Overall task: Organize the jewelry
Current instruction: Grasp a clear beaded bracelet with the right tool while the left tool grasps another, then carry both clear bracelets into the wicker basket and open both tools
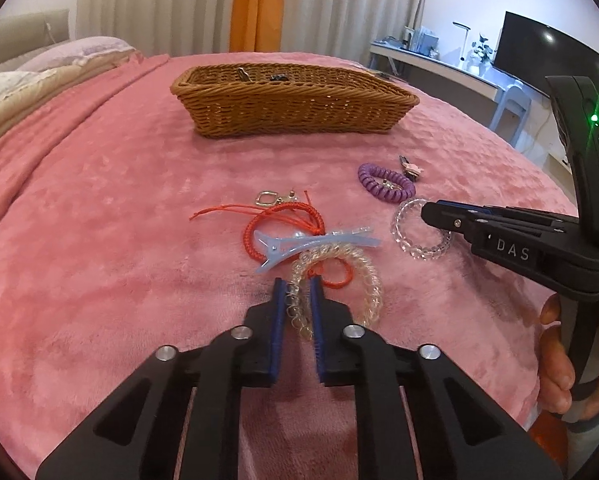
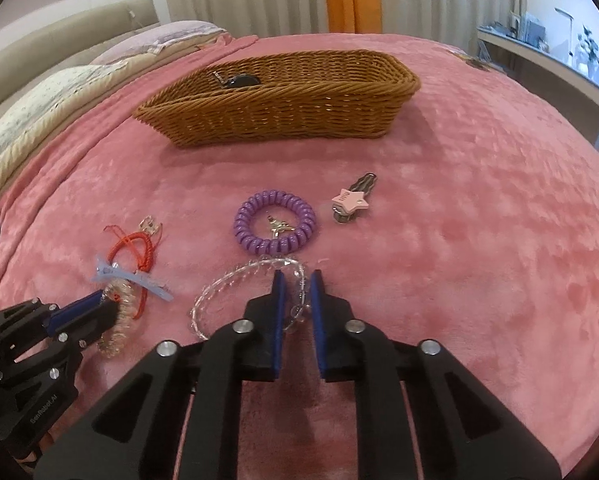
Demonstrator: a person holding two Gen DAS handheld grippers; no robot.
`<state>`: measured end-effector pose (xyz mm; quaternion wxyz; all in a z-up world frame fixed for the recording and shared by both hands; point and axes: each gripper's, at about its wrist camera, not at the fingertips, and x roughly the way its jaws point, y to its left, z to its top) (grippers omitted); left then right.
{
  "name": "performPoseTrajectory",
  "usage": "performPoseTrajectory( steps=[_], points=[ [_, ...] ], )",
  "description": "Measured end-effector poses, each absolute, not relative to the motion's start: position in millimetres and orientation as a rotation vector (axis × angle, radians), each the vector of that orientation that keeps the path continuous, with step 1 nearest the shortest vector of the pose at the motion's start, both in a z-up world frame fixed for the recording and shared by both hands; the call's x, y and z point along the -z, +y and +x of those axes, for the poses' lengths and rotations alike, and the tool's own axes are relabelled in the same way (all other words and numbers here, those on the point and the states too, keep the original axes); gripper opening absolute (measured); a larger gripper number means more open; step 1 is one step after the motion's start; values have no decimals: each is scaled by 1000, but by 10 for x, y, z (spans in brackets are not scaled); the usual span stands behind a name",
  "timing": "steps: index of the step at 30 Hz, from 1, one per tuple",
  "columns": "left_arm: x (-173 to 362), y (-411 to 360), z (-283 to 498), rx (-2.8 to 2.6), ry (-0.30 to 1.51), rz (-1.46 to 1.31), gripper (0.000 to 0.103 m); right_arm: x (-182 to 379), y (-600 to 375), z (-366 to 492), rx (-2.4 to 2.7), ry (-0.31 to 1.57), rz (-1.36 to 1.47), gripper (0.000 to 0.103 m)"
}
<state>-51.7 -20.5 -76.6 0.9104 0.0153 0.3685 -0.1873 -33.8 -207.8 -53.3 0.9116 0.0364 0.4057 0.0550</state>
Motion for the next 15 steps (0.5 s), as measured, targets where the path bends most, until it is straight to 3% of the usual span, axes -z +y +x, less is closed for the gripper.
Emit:
performPoseTrajectory(
  steps=[15],
  points=[
    [581,-60,-778,428,633,-100,7,301,-2210,-579,-167,718,141,6]
  ],
)
